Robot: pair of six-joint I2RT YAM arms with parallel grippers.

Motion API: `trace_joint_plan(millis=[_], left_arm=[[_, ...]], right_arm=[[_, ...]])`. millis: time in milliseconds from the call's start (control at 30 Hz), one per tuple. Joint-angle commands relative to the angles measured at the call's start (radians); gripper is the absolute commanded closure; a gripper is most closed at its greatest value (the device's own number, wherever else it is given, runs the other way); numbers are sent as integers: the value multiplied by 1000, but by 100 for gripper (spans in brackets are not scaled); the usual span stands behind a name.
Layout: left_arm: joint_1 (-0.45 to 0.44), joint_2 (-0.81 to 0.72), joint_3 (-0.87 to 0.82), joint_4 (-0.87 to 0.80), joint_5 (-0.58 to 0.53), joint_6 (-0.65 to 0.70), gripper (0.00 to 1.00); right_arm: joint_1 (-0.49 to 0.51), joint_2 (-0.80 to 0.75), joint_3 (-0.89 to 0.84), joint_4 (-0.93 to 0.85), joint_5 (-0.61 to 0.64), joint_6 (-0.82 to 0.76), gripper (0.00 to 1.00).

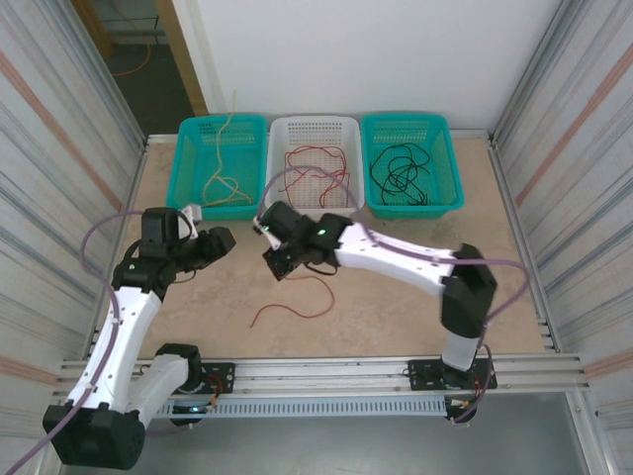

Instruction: Untangle the cables

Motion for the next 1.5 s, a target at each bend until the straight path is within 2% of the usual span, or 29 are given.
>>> trace_joint_plan(millis=[0, 133, 367, 500, 600, 900, 1167, 1267, 1467], left_arm=[[2, -38, 29, 141, 103, -17, 53], [-63, -74, 11, 251, 120, -31, 48], [-348, -57, 24, 381, 3, 50, 40], [-449, -3, 60, 411, -38, 102, 37], [-475, 32, 101, 390, -67, 142, 36], [-492, 79, 101, 420, -41, 138, 33], [-585, 141, 81, 498, -23, 137, 25], [-598, 164, 85, 509, -19, 127, 26], [-606, 196, 108, 476, -70, 139, 35]], right_arm=[[-13, -148, 8, 32, 42, 34, 100], [-49, -270, 24, 84, 35, 68, 100], [-83, -372, 117, 133, 16, 95, 100], [-108, -412, 138, 163, -21, 117, 100], [-119, -435, 146, 171, -30, 118, 100], [-127, -493, 147, 207, -41, 112, 100], [-127, -496, 176, 255, -97, 118, 100], [-127, -490, 184, 265, -112, 119, 100], [-127, -493, 183, 288, -130, 127, 100]])
